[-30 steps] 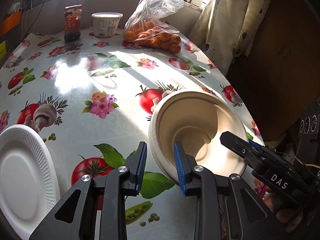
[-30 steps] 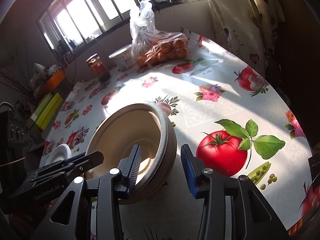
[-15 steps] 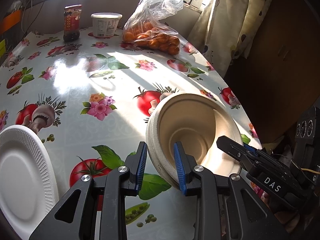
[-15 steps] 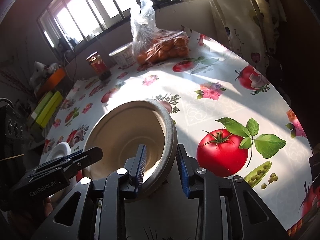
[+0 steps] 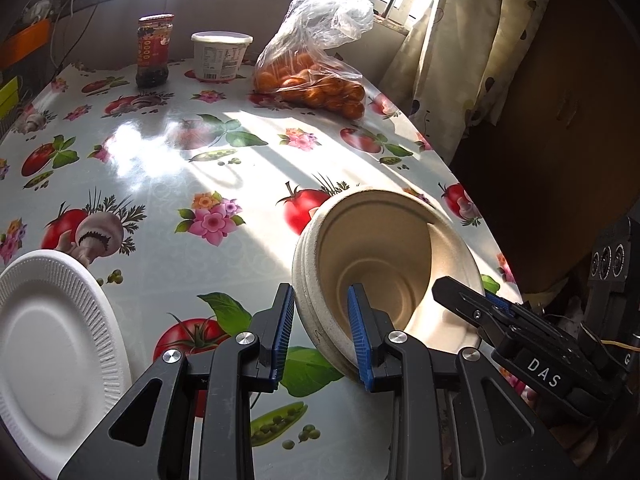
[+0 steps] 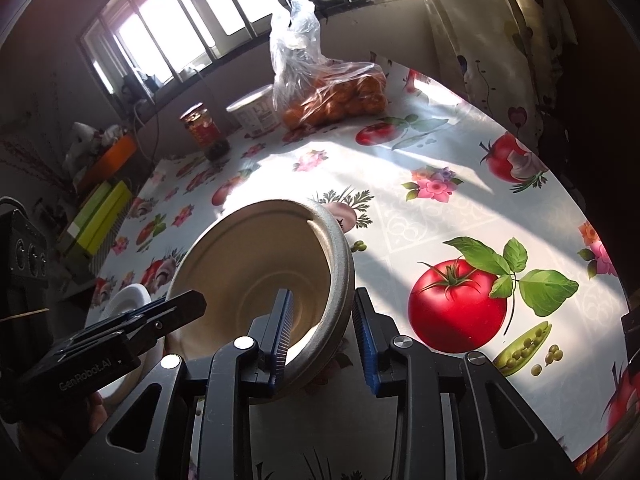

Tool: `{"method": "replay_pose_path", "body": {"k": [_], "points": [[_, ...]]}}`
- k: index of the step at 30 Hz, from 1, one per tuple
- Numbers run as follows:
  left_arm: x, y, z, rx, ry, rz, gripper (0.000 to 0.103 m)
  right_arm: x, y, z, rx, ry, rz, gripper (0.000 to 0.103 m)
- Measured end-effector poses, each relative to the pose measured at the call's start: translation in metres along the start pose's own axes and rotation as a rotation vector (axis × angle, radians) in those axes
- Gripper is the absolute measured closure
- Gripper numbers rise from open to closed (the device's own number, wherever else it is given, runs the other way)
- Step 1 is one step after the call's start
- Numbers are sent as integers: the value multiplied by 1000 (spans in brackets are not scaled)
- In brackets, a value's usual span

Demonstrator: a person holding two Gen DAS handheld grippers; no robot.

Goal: Organize plates and bowls
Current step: 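Carry the bowl stack with both grippers over the white plate stack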

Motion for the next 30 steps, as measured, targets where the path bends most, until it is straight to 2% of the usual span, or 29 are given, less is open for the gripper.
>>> {"method": "replay_pose_path", "body": {"k": [12,30], "points": [[-12,-3,-22,37,-11,-32,74,-22,-8,-5,-2,-28,-23,73],[-70,7,-73,125,-110,-136,74,-93,-7,14,-46,-139,-113,73]]}}
Point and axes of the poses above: each gripper's, at about its wrist camera, not at the fingertips, and z roughly the way its jaws point, x to its right, y to its underside, the point moved 1 cm from there along z, roughly the way its jaws point, and after that the axes turned 6 degrees about -y, right-handed, at the moved point
